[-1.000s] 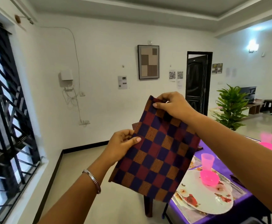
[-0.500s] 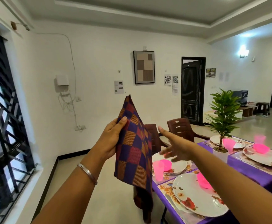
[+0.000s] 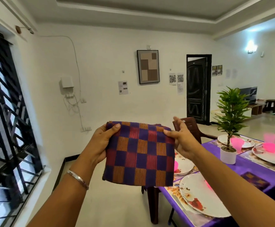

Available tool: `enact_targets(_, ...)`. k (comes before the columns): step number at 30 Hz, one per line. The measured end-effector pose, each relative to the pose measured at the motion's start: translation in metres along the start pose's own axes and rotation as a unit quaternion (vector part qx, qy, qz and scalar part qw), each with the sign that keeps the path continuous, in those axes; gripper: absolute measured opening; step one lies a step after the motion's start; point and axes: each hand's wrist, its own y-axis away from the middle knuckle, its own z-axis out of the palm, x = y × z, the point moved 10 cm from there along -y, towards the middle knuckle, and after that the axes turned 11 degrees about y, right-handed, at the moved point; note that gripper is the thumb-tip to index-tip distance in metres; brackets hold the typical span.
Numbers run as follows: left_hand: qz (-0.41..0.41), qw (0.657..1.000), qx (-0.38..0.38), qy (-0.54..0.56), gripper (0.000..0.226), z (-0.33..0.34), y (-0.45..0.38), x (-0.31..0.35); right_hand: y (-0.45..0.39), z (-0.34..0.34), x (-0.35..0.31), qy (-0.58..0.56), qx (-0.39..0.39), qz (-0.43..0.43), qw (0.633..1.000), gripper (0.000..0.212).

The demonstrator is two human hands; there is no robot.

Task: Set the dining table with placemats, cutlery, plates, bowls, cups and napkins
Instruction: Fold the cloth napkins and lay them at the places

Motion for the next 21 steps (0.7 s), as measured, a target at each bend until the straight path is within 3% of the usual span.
enact_targets(4,0.009,0.999,0.040,-0.004,0.028,-0.006,0.004,-0.003,0.005,0.015,-0.026,0.058,-0.058,-0.050,0.995,0.031)
enact_targets(8,0.053,0.994,0.097,0.011,0.039,-0.011,0.008,0.004,0.010,0.029,-0.018,0.116,-0.141,-0.017,0.983,0.055)
enact_targets(12,0.080,0.992,0.098,-0.007,0.061,-0.019,0.009,0.014,0.006,0.010,-0.025,0.095,-0.072,-0.019,0.993,0.052)
enact_targets(15,0.084,0.994,0.033,-0.065,0.051,-0.012,0.008,0.020,0.004,-0.002,-0.033,0.097,-0.055,-0.019,0.994,0.045)
enact_targets(17,0.096,0.987,-0.004,-0.128,0.044,-0.007,0.008,0.022,0.004,-0.007,-0.039,0.173,-0.043,-0.035,0.983,0.043)
enact_targets(21,0.120,0.954,-0.007,-0.274,0.048,0.001,0.007,0.027,0.006,-0.011,-0.058,0.400,0.002,-0.082,0.913,0.037)
